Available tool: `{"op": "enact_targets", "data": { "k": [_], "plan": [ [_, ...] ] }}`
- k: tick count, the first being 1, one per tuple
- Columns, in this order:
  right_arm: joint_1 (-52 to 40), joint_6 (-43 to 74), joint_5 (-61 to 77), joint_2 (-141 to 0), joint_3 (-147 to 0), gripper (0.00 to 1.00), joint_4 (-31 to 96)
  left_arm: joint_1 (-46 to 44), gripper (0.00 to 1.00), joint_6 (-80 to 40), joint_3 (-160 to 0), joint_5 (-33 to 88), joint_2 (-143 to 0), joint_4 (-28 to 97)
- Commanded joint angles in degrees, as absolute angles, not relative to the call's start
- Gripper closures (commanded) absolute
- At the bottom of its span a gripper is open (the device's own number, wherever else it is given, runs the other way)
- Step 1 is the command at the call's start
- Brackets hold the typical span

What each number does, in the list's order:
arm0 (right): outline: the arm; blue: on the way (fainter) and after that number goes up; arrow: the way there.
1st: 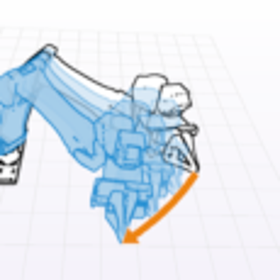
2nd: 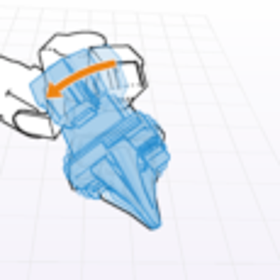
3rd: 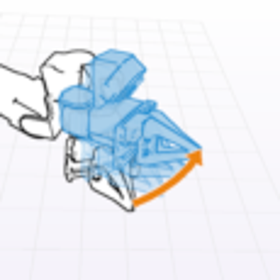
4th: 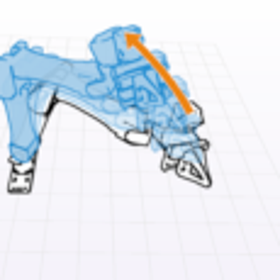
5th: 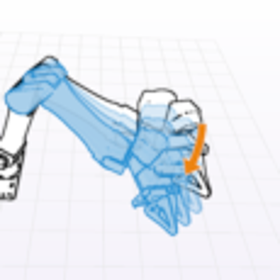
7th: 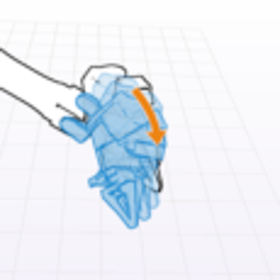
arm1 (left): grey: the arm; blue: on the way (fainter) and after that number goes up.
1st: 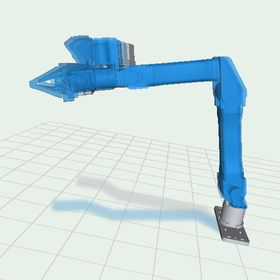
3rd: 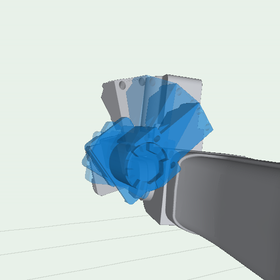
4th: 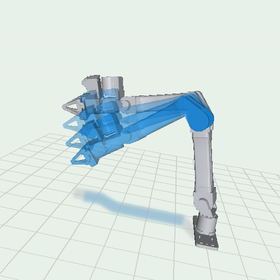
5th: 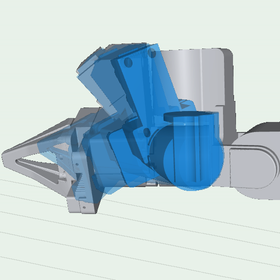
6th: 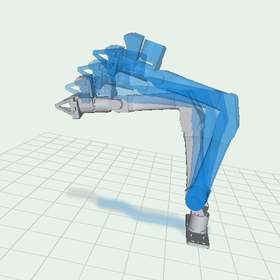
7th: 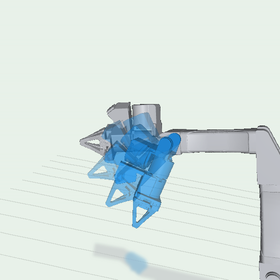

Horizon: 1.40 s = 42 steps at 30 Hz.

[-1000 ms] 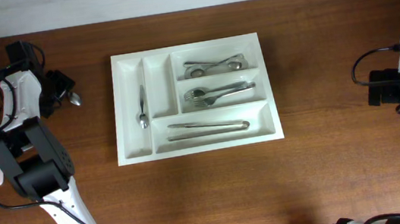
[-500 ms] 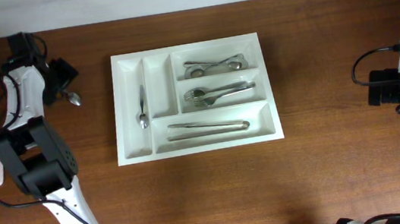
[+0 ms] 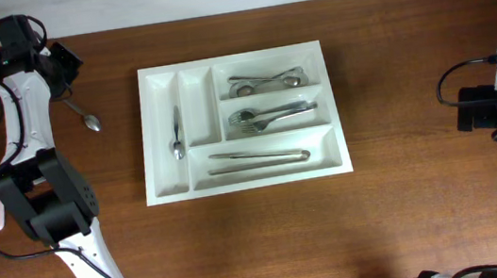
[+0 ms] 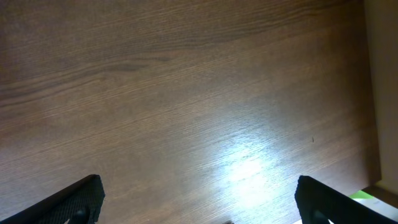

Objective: Pack container

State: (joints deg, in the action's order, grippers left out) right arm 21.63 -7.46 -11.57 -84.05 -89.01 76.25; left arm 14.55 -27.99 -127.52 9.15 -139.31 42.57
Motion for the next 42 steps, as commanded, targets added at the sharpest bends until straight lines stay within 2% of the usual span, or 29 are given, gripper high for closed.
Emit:
{"op": "enact_targets", "data": {
  "k": [1,9,42],
  "plan": [
    [21.9,-7.0,-12.5,-83.0,-89.0,0.01,76.2,13.6,0.98,-28.9,-128.5,10.4,-139.7,41.7],
    [21.9,-7.0,-12.5,-83.0,-89.0,0.01,76.2,12.1,0.98,-28.9,-128.5,4.5,-140.1,42.6],
    [21.9,-7.0,-12.5,-83.0,-89.0,0.01,76.2,12.3,0.98,-32.3,-128.5,-1.3,-143.7,51.6]
  ]
}}
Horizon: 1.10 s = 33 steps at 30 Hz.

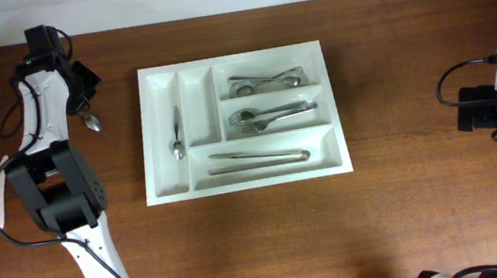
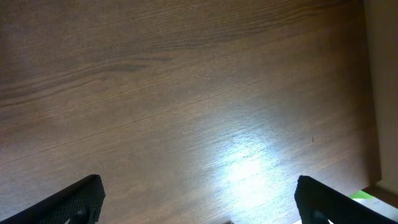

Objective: Pack container

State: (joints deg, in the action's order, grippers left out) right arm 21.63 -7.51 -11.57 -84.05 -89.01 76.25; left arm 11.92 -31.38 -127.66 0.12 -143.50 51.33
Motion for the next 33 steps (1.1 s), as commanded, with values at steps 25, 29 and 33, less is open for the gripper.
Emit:
{"op": "enact_targets", "data": {
  "k": [25,29,33],
  "plan": [
    [21.9,-7.0,-12.5,-83.0,-89.0,0.01,76.2,13.3,0.98,-32.3,-127.3,-1.3,-145.3,52.8],
    [21.9,-7.0,-12.5,-83.0,-89.0,0.01,76.2,13.3,0.98,-32.3,-127.3,-1.3,-146.0,52.8],
    [21.9,-7.0,-12.5,-83.0,-89.0,0.01,76.2,13.3,0.98,-32.3,-127.3,-0.9,-147.2,53.5]
  ]
}}
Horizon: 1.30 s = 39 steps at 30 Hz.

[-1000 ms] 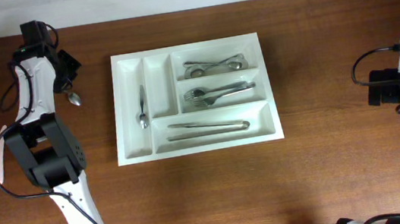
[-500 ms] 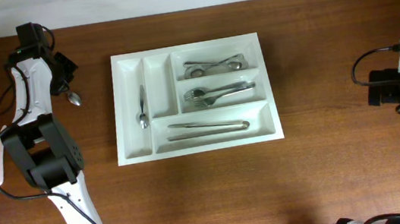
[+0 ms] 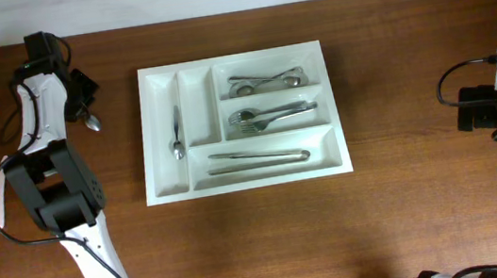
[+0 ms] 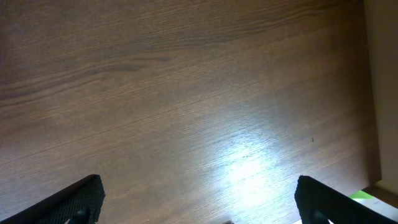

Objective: Pack container

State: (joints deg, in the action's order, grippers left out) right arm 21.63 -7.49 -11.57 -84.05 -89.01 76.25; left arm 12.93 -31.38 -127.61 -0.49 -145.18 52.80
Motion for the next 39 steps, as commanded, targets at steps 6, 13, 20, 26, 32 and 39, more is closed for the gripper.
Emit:
{"op": "enact_targets", "data": {
  "k": [6,13,20,26,32,39],
  "plan": [
    [21.9,-7.0,-12.5,-83.0,-89.0,0.01,76.2,13.4,0.98,-32.3,-127.3,-0.9,-147.2,53.2],
    [21.9,-7.0,-12.5,-83.0,-89.0,0.01,76.2,13.7,0.98,-32.2,-127.3,-0.9,-147.2,53.7],
    [21.9,-7.0,-12.5,-83.0,-89.0,0.01,76.2,13.7,0.98,-32.1,-127.3,-3.9,-147.2,54.6],
    [21.9,-7.0,-12.5,-83.0,-89.0,0.01,76.2,13.7,0.98,-32.1,-127.3,-6.0,-147.2,55.9],
    [21.9,-7.0,-12.5,-83.0,-89.0,0.01,76.2,14.4,0.98,-32.4,-127.3,-6.6,-147.2,57.7],
    [21.9,-7.0,-12.5,-83.0,-89.0,0.01,76.2,16.4,0.98,-33.5,-127.3,-7.9,-147.2,60.3]
  ]
}}
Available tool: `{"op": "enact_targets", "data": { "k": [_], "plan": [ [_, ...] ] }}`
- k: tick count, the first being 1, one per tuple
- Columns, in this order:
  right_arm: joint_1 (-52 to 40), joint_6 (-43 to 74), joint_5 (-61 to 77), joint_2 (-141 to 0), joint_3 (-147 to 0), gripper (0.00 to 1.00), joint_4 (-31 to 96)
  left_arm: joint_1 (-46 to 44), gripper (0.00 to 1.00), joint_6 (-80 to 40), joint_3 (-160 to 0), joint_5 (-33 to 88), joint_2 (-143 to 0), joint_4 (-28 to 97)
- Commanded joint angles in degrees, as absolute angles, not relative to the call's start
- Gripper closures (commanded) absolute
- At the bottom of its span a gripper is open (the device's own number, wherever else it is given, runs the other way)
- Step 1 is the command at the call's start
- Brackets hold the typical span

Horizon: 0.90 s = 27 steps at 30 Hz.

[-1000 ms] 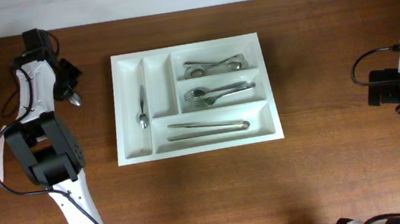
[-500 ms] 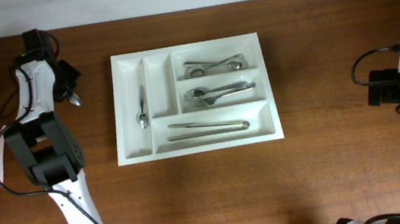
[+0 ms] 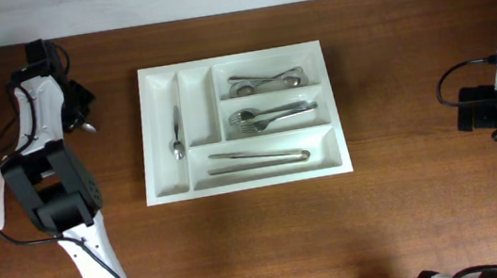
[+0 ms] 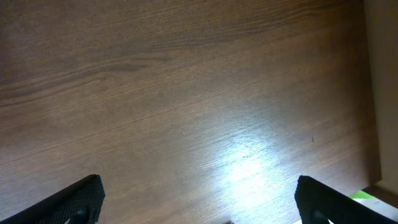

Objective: Pack container

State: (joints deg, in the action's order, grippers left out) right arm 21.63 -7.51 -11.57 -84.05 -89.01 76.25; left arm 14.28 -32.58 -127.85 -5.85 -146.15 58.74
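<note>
A white cutlery tray [image 3: 230, 60] lies mid-table. It holds a small spoon [image 3: 176, 134] in its left slot, spoons [image 3: 265, 82] at top right, forks [image 3: 272, 114] below them and long pieces [image 3: 259, 160] in the bottom slot. A loose spoon [image 3: 87, 127] lies on the table left of the tray, mostly covered by my left gripper [image 3: 76, 103], which is right over its handle; the jaws do not show. My right gripper [image 4: 199, 199] is open over bare wood at the far right.
The second narrow slot [image 3: 196, 103] of the tray holds nothing. The right arm's base [image 3: 487, 110] sits at the table's right edge, and the table's back edge meets a pale wall.
My left gripper has shifted slightly left and down onto the loose spoon's handle, hiding more of it. The right arm has not moved.
My left gripper was at the far left corner, clear of the loose spoon. Then it stood over the spoon's handle end and stayed there. Now it covers the handle, with only the bowl showing. The tray's contents and the right arm stayed as they were.
</note>
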Motion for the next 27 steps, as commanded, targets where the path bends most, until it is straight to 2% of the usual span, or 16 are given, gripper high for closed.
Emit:
{"op": "enact_targets", "data": {
  "k": [1,22,27],
  "plan": [
    [21.9,-7.0,-12.5,-83.0,-89.0,0.01,76.2,16.7,0.98,-33.5,-127.3,-8.0,-147.2,60.6],
    [21.9,-7.0,-12.5,-83.0,-89.0,0.01,76.2,20.8,0.98,-33.3,-127.9,-8.0,-147.2,64.3],
    [21.9,-7.0,-12.5,-83.0,-89.0,0.01,76.2,20.7,0.98,-30.0,-131.1,-7.7,-147.2,64.4]
  ]
}}
